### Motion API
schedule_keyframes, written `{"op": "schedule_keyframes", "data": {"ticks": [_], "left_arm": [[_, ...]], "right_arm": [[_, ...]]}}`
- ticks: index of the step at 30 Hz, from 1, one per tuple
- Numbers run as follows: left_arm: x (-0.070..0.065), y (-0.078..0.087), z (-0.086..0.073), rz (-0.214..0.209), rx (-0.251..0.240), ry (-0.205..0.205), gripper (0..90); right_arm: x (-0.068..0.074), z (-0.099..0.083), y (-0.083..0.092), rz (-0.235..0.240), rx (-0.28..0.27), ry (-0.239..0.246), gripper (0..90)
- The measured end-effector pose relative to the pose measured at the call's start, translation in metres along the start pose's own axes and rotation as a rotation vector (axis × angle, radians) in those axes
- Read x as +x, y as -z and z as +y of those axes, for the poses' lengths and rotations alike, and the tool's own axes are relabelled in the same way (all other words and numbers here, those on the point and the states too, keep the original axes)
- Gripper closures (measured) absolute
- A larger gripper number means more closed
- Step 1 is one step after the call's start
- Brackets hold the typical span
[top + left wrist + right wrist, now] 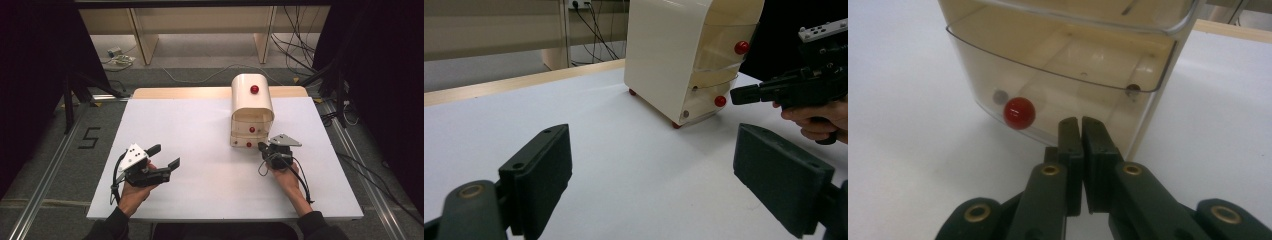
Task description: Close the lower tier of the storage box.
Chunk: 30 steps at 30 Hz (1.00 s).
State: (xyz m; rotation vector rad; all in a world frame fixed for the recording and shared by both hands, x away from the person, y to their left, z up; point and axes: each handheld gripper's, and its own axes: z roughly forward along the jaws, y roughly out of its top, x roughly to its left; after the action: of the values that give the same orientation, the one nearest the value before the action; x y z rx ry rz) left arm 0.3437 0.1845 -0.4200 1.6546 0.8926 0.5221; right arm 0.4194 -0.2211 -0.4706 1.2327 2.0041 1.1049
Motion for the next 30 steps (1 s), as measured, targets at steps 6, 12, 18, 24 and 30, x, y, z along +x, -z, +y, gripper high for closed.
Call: {"op": "schedule_keyframes", "data": {"ticks": [6, 12, 18, 24, 30], "left_arm": [[0.0, 0.0, 0.0, -0.001, 0.001, -0.001, 15.6], [0.0, 0.0, 0.0, -0.003, 0.002, 0.0, 15.6], [0.0, 0.0, 0.0, -0.004, 0.006, -0.003, 15.6], [0.0, 0.0, 0.0, -0.006, 0.007, -0.002, 15.6], [-0.001, 0.0, 0.0, -0.007, 0.007, -0.002, 15.6]], "right_arm": [[0.004, 0.002, 0.004, 0.039, -0.017, -0.009, 83.2], [0.011, 0.009, 0.013, 0.099, -0.045, -0.018, 73.4], [0.015, 0.013, 0.021, 0.137, -0.075, -0.02, 66.0], [0.018, 0.017, 0.027, 0.168, -0.095, -0.023, 58.4], [0.022, 0.019, 0.032, 0.19, -0.114, -0.033, 51.4]]}}
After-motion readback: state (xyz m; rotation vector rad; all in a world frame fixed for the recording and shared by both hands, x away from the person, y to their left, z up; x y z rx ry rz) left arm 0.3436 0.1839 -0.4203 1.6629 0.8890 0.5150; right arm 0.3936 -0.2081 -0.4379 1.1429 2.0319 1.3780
